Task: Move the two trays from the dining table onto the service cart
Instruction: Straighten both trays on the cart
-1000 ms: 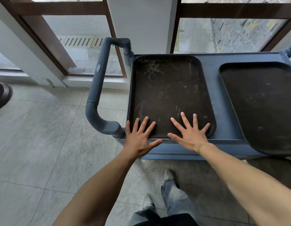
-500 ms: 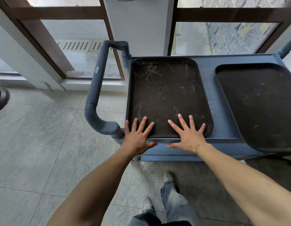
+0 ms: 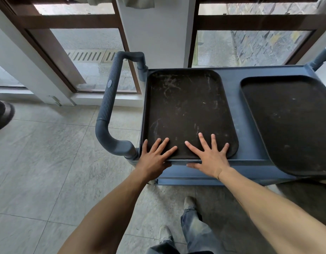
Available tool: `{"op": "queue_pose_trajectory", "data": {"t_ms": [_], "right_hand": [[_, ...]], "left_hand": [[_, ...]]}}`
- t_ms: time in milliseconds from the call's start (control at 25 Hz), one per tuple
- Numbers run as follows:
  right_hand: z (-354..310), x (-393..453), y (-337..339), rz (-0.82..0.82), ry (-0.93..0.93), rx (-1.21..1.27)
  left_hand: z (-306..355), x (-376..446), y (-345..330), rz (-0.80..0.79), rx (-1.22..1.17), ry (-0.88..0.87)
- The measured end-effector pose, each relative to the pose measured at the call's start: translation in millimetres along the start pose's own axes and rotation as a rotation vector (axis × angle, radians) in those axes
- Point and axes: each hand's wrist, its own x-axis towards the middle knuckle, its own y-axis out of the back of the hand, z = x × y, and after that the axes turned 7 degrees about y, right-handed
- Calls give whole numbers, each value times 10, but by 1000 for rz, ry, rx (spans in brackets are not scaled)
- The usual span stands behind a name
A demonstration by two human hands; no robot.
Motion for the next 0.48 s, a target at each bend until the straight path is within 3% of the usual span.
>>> {"op": "queue_pose_trajectory", "data": {"t_ms": [480], "right_hand": [[-79, -58, 3, 12, 69, -41]], "left_hand": [[26, 8, 77, -61, 39, -28]]}}
